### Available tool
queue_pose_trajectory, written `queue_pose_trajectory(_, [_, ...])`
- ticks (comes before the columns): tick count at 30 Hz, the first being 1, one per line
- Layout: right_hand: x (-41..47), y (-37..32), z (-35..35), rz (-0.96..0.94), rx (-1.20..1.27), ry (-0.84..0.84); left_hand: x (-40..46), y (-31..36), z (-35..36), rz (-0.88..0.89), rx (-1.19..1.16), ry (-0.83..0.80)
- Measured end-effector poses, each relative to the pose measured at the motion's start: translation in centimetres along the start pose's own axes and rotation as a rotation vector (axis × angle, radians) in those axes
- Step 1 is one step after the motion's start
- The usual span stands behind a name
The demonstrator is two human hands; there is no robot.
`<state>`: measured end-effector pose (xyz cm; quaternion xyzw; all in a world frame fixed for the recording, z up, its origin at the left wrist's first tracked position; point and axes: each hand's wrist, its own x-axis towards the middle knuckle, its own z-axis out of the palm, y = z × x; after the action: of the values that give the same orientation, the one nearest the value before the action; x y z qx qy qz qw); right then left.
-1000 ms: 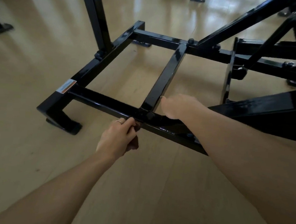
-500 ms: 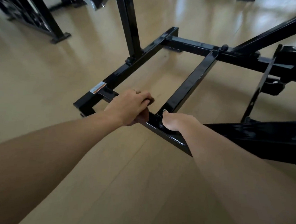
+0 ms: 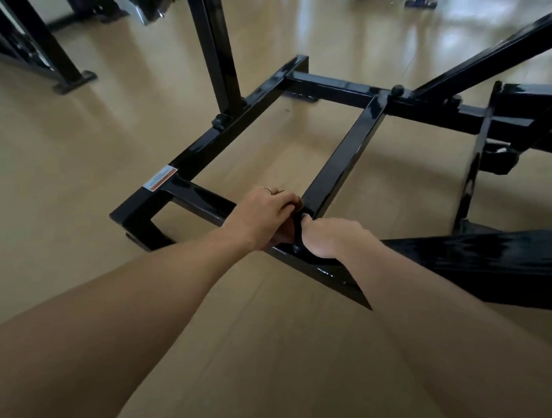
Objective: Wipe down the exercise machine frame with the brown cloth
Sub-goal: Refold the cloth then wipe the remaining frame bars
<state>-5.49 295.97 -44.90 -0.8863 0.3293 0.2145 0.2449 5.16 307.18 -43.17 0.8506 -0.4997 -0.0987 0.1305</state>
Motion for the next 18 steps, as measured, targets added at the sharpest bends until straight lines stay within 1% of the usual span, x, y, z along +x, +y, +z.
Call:
queue_pose_trajectory(3, [0.4, 0.3, -0.4, -0.011, -0.008, -0.014, 1.2, 0.0, 2.1, 0.059, -0.003, -0.022])
queue_pose_trajectory(6, [0.7, 0.4, -1.3, 0.023, 0.118, -0.005, 0.8, -0.9, 3.3, 0.144, 0.12, -0.009])
queue_pose_trajectory(8, [0.6, 0.4, -1.7, 0.076, 0.197, 0.033, 0.0, -2.1, 3.2, 0.23, 0.19, 0.012])
queue_pose_trajectory(11, [-0.5, -0.2, -1.4, 0.136, 0.21, 0.051, -1.6, -3.5, 2.4, 0.391, 0.233, 0.02])
queue_pose_trajectory(13, [-0.9, -0.6, -0.9, 0.158, 0.228, 0.078, -2.4, -4.4, 2.3, 0.463, 0.265, 0.061])
queue_pose_trajectory(18, [-0.6, -0.7, -0.6, 0.145, 0.189, 0.172, -1.6, -5.2, 3.0, 0.448, 0.181, 0.019])
